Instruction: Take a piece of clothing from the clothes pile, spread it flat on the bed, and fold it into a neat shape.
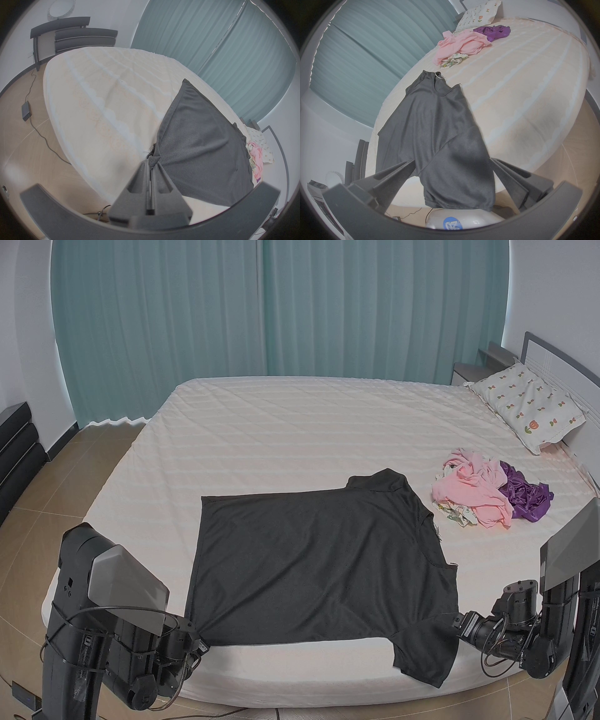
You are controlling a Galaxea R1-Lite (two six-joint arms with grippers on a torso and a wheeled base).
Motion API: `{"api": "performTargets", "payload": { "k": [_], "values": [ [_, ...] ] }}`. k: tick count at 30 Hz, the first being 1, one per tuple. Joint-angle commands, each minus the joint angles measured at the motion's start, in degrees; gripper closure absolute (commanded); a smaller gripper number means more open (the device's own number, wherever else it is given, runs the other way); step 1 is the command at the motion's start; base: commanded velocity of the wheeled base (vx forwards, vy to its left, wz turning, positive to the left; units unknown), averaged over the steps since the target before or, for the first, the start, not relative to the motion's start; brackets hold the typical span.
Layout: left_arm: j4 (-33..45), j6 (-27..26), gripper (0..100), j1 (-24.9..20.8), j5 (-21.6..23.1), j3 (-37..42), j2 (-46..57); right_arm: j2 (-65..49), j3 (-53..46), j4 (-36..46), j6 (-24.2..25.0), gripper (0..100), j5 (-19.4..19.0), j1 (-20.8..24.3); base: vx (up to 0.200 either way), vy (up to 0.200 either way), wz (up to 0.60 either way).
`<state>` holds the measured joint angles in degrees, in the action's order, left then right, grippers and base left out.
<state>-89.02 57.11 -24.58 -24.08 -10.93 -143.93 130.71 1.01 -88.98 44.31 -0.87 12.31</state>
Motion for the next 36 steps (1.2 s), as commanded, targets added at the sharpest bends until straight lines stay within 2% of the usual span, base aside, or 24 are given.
{"api": "performTargets", "payload": {
  "k": [1,3,5,8,14,34,35,36],
  "values": [
    [-0.98,1.86,100,-0.12,0.08,2.32,0.41,0.86,-1.01,-0.76,-4.41,0,-1.07,-4.4,0.0,0.0,0.0],
    [-0.98,2.3,100,-0.03,0.52,2.41,0.41,1.57,-1.01,-0.67,-8.1,0,-3.7,-5.98,0.0,0.0,0.0],
    [-0.98,2.3,100,-0.03,0.7,2.23,0.41,1.83,-1.01,-0.76,-11.97,0,-7.92,-7.57,0.0,0.0,0.0],
    [-0.98,2.3,100,-0.03,0.96,2.41,0.41,2.27,-0.92,-0.76,-14.34,0,-10.74,-8.62,0.0,0.0,0.0],
    [-0.98,2.39,100,0.05,2.54,2.67,0.41,5.35,0.48,-0.76,-17.51,0,-11.0,-8.8,0.0,0.0,0.0],
    [-0.98,2.39,100,-0.03,2.37,2.32,0.15,12.2,14.11,0.3,-17.42,0,-10.47,-9.41,0.0,0.0,0.0],
    [-0.98,2.39,100,-0.03,2.28,2.32,0.15,13.08,14.81,0.39,-17.42,100,-10.12,-9.41,0.0,0.0,0.0],
    [-0.98,2.39,100,-0.03,2.28,2.32,0.15,14.05,15.69,0.39,-17.33,100,-9.33,-9.41,0.0,0.0,0.0]
  ]
}}
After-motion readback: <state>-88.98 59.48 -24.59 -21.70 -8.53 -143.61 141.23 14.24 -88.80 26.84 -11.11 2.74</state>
